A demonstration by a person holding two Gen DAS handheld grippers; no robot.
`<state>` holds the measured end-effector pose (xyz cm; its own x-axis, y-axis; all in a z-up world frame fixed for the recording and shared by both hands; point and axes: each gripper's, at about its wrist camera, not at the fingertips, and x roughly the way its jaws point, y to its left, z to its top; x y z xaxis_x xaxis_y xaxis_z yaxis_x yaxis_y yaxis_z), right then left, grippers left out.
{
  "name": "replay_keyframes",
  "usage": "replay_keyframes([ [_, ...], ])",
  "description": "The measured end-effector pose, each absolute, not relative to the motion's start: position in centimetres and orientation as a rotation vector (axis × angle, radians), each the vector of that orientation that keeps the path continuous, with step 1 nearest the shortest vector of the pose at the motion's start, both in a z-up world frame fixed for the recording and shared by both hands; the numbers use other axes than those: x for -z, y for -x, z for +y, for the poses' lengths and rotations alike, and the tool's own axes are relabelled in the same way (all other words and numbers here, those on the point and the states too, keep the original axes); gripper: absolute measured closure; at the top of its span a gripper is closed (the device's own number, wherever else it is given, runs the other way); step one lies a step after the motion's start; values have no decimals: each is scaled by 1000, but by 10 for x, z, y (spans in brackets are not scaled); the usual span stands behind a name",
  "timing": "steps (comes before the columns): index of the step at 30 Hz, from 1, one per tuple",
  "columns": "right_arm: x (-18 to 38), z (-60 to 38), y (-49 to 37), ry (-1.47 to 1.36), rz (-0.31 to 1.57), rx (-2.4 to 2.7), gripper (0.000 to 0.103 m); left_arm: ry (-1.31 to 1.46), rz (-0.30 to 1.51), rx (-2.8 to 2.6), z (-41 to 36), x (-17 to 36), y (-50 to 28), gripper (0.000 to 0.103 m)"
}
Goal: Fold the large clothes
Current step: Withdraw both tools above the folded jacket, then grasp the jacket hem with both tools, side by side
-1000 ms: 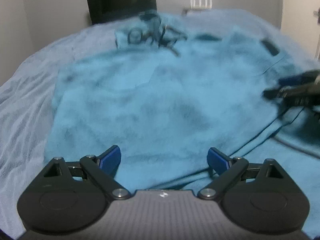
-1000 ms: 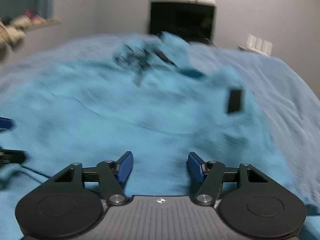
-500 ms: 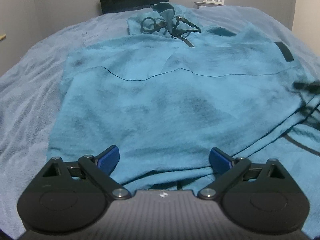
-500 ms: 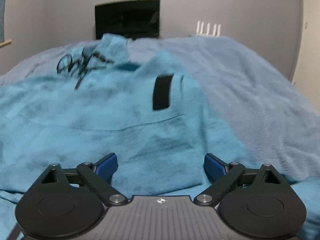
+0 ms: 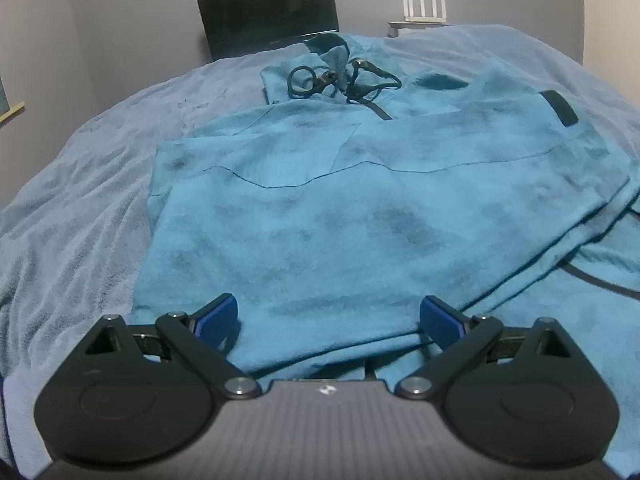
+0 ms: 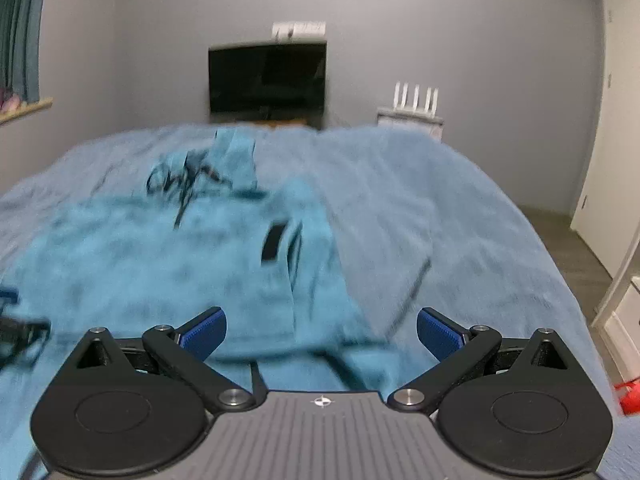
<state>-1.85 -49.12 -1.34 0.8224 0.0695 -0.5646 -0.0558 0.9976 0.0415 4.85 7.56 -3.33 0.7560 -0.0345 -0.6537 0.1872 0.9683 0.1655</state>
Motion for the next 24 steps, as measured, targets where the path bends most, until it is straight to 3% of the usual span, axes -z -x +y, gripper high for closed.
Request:
replay_keyframes([
  [9, 31, -515, 62, -69, 691, -76, 1, -352, 587, 132, 56, 15, -21, 4],
  [19, 45, -513, 58, -79, 703, -115, 1, -216, 157, 176, 61, -106, 78, 2],
  [24, 45, -516, 60, -96, 697, -147, 1, -116, 250, 159, 82, -159, 102, 0],
])
